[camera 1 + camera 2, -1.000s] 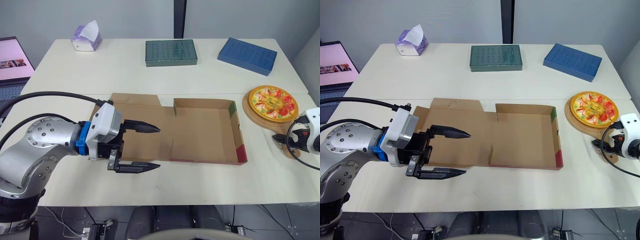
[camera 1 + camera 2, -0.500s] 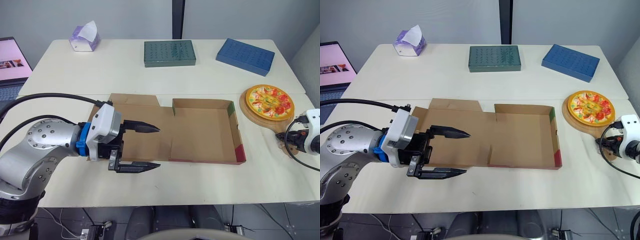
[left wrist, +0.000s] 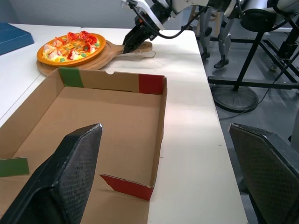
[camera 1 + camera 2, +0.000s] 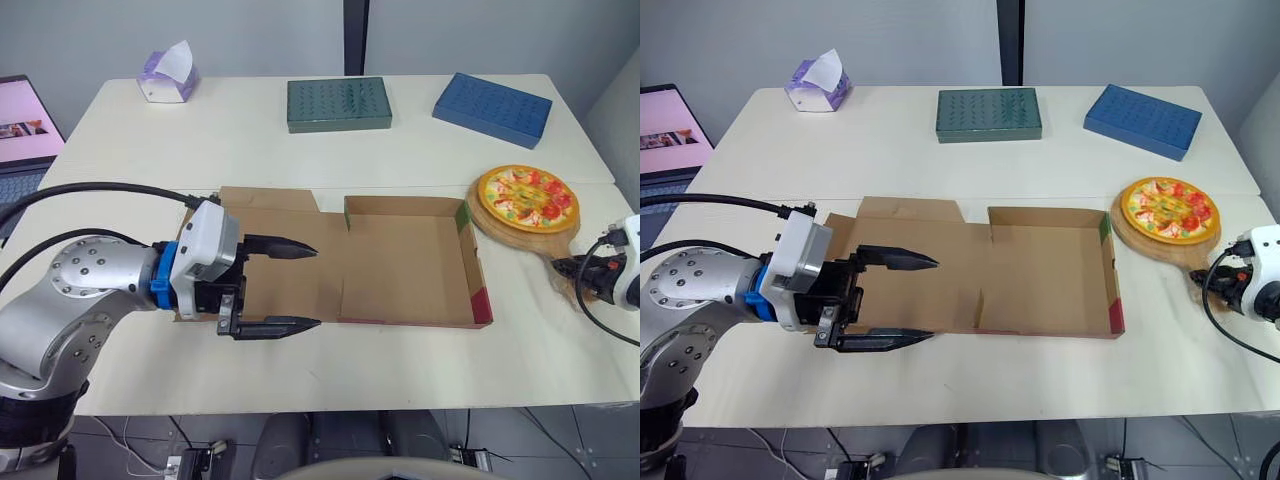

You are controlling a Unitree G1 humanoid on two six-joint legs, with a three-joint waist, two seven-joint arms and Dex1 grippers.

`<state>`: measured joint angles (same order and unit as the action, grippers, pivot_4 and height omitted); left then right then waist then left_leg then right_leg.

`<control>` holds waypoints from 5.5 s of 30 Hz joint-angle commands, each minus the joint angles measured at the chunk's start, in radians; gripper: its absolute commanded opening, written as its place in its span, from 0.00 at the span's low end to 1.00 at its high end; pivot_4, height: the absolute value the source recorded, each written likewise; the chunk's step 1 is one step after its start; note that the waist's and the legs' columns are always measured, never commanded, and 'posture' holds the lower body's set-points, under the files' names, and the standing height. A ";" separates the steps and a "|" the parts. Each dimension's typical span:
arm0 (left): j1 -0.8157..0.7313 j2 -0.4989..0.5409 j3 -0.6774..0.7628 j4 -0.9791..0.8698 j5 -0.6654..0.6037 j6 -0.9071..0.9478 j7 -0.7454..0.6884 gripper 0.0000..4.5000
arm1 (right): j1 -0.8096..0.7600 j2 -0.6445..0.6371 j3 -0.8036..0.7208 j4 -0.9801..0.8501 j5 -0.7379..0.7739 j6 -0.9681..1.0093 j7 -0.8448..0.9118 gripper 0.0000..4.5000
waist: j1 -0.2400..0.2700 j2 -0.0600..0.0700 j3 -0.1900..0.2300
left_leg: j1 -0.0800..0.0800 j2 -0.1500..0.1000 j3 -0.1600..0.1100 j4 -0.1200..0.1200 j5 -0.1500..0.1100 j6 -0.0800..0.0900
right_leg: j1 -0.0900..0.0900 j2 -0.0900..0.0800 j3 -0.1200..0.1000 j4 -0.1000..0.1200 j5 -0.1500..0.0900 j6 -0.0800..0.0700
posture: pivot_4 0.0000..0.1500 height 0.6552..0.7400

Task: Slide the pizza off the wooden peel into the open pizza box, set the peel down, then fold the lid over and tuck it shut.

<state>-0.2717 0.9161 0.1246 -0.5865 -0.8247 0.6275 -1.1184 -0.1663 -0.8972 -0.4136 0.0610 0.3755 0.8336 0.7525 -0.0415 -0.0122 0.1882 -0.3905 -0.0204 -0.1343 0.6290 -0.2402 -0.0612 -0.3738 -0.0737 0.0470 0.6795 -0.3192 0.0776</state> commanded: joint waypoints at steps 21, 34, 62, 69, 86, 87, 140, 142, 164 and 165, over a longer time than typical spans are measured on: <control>0.052 0.038 0.132 0.006 -0.036 0.020 0.060 1.00 | -0.006 -0.163 -0.111 -0.159 0.056 -0.134 0.192 0.35 | 0.005 0.004 0.002 | -0.001 0.000 0.000 0.000 0.000 0.000 | -0.001 0.000 0.000 0.000 0.000 0.000 | 1.00 1.00; 0.154 0.047 0.157 -0.016 -0.020 -0.008 0.022 1.00 | 0.084 -0.266 -0.002 -0.306 -0.046 -0.324 0.326 0.35 | 0.009 0.004 0.002 | -0.002 0.000 0.000 0.000 0.000 0.000 | -0.001 0.000 -0.001 0.000 0.000 0.000 | 1.00 1.00; 0.132 0.035 0.121 -0.007 -0.007 -0.024 0.017 1.00 | -0.022 -0.337 0.057 -0.242 -0.257 -0.641 0.326 0.35 | 0.008 0.004 0.002 | -0.002 0.000 0.000 0.000 0.000 0.000 | -0.001 0.000 -0.001 -0.001 0.000 0.000 | 1.00 1.00; 0.112 0.023 0.100 0.003 -0.001 -0.029 0.013 1.00 | -0.037 -0.359 -0.033 -0.225 -0.212 -0.594 0.371 0.35 | 0.008 0.004 0.002 | -0.002 0.000 0.000 0.000 0.000 0.000 | -0.001 0.000 -0.001 -0.001 0.000 0.000 | 1.00 1.00; 0.037 0.002 0.052 0.025 -0.016 -0.030 0.001 1.00 | 0.104 -0.238 -0.287 -0.127 -0.157 -0.348 0.321 0.35 | 0.010 0.003 0.002 | -0.002 0.000 0.000 0.001 0.000 0.000 | -0.001 0.000 -0.001 0.000 0.000 0.000 | 1.00 1.00; 0.032 0.002 0.049 0.022 -0.019 -0.028 0.000 1.00 | 0.109 -0.218 -0.295 -0.120 -0.154 -0.330 0.298 0.35 | 0.010 0.003 0.002 | -0.002 0.000 0.000 0.000 0.000 0.000 | -0.001 0.000 -0.001 0.000 0.000 0.000 | 1.00 1.00; 0.399 -0.158 0.335 -0.170 -0.293 0.115 0.421 1.00 | -0.156 -0.076 0.063 -0.203 0.065 -0.393 0.260 0.99 | 0.002 0.003 0.002 | 0.000 0.001 0.000 0.000 0.000 0.000 | 0.001 0.000 0.000 0.000 0.000 0.000 | 1.00 1.00; 0.501 -0.195 0.388 -0.188 -0.362 0.118 0.481 1.00 | -0.212 -0.078 0.132 -0.220 0.101 -0.382 0.334 0.99 | 0.006 0.003 0.002 | 0.000 0.001 0.000 0.000 0.000 0.000 | 0.001 0.000 0.000 0.000 0.000 0.000 | 1.00 1.00; 0.958 -0.628 0.382 -0.030 -1.032 -0.142 1.320 1.00 | -0.515 0.013 0.457 -0.287 0.165 -0.309 0.543 0.99 | 0.029 -0.002 0.000 | -0.002 -0.001 -0.001 0.001 0.000 0.000 | 0.001 -0.002 -0.001 -0.006 0.000 0.000 | 1.00 1.00; 0.927 -0.628 0.366 -0.017 -1.035 -0.152 1.364 1.00 | -0.520 0.013 0.457 -0.286 0.166 -0.306 0.543 0.99 | 0.031 -0.002 0.000 | -0.002 -0.001 -0.001 0.001 0.000 0.000 | 0.001 -0.002 -0.001 -0.005 0.000 0.000 | 1.00 1.00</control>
<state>0.6733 0.2876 0.5069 -0.6066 -1.8431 0.5058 0.1815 -0.6560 -0.8819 0.0613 -0.2024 0.5304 0.5231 1.2933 -0.0108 -0.0147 0.1882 -0.3922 -0.0208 -0.1356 0.6298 -0.2405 -0.0616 -0.3732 -0.0753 0.0458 0.6744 -0.3193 0.0771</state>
